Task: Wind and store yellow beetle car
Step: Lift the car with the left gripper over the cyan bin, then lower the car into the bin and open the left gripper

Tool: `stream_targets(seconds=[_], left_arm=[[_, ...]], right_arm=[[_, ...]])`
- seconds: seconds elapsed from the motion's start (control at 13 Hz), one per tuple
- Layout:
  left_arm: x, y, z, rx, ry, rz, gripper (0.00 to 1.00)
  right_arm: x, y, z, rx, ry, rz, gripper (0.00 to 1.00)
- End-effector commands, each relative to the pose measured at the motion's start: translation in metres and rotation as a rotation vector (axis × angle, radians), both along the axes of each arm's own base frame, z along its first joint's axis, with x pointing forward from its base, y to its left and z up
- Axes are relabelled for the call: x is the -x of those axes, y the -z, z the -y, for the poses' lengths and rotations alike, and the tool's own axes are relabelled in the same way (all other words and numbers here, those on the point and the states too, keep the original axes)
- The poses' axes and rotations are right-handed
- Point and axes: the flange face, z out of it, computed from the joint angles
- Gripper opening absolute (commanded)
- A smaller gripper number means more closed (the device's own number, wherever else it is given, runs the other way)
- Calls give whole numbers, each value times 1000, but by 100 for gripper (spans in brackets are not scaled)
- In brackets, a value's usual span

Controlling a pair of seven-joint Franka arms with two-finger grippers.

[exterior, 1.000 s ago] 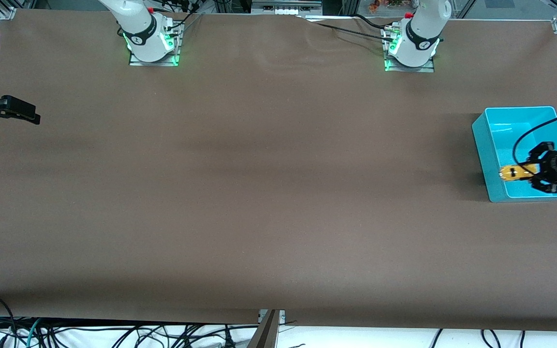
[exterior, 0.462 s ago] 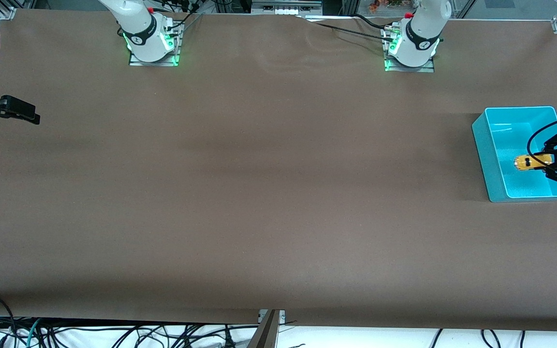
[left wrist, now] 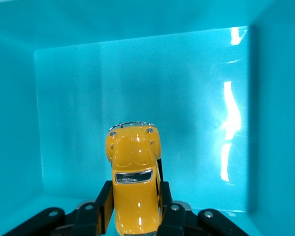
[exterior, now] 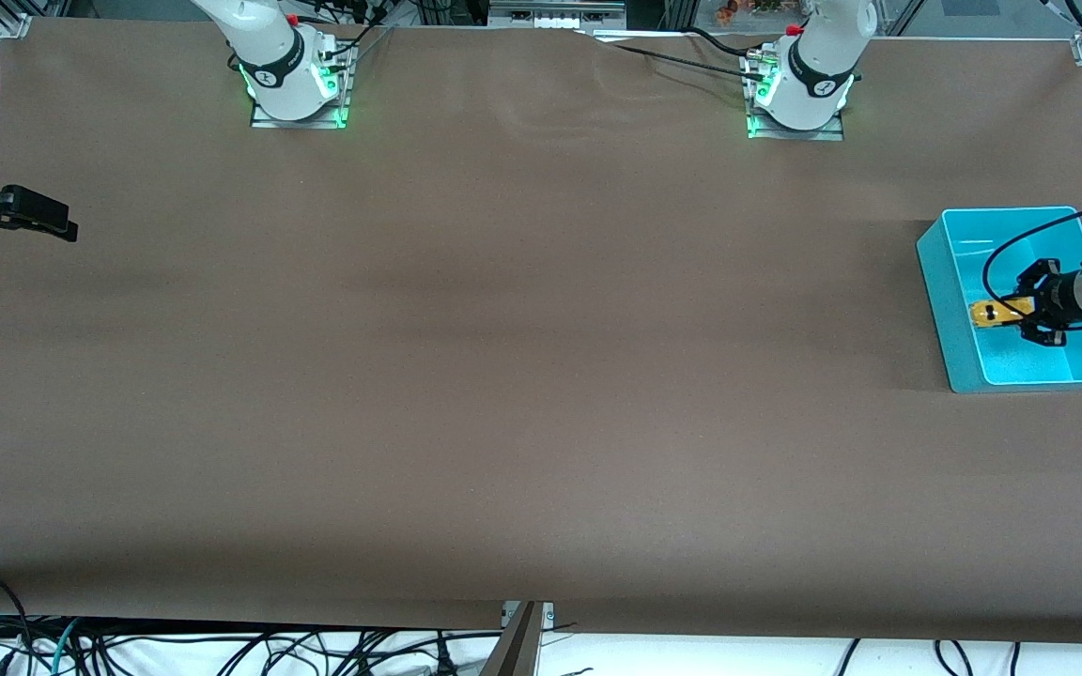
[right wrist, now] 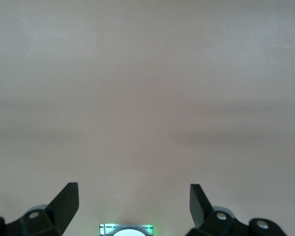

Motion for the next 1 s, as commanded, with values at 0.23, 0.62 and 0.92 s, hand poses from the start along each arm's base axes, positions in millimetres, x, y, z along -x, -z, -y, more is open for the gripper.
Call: stream_targets(seconds=[0.23,0.62,0.92], left_arm=[[62,9,10,-19,49,44,0],[108,26,-6,-63,63,53,0],[107,27,-6,-65,62,58,38]], right_arm=[[3,-6,2,-6,17,11,100],[3,-6,2,-6,18,10,100],[3,-6,2,-6,17,11,100]])
